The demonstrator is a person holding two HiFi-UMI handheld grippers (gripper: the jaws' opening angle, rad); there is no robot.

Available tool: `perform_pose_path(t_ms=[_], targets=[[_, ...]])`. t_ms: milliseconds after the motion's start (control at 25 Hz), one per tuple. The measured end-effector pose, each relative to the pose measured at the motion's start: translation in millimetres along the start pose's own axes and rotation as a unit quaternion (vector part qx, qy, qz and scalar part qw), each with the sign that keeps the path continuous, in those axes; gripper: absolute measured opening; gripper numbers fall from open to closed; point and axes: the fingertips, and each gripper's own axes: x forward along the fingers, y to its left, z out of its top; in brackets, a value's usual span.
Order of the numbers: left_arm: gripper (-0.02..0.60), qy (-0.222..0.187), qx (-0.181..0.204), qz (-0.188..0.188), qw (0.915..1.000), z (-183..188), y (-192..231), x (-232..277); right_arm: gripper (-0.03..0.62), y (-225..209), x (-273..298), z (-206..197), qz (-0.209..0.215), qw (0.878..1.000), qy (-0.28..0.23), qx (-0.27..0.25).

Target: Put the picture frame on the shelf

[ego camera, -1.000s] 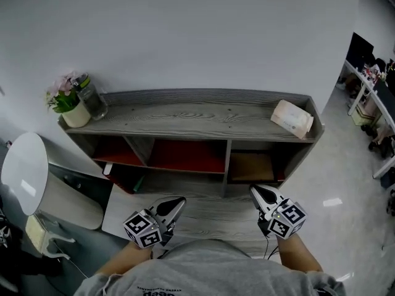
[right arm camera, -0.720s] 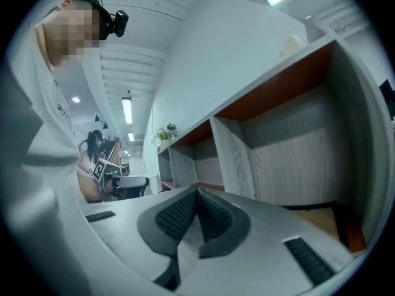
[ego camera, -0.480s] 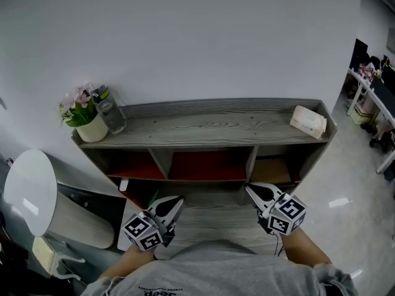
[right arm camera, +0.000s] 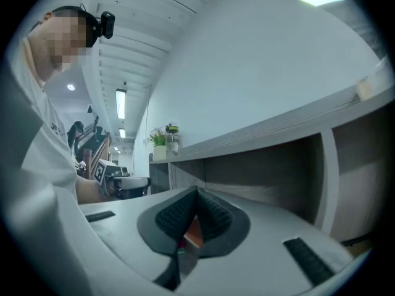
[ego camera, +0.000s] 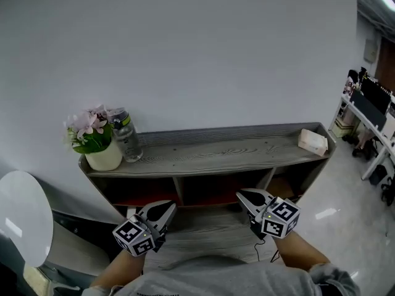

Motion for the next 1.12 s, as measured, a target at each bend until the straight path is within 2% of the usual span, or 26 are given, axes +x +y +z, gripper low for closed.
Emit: perform_pose_path(t_ms=[280, 720, 1120], targets=[[0.009, -0.007, 0.010, 0.007, 0.9999, 4, -1, 11, 0.000, -14, 2, 14, 0.002, 1.000, 0.002, -0.025], [0.009, -0.003, 0.015, 0.027, 0.9995, 0, -1, 6, 0.000, -16, 2, 14, 0.021, 0.999, -0.005, -0.029], [0.009, -0.006, -0.007, 0.025, 0.9996, -8, -8, 4, 0.000, -14, -1, 4, 0.021, 1.000, -0.008, -0.018]])
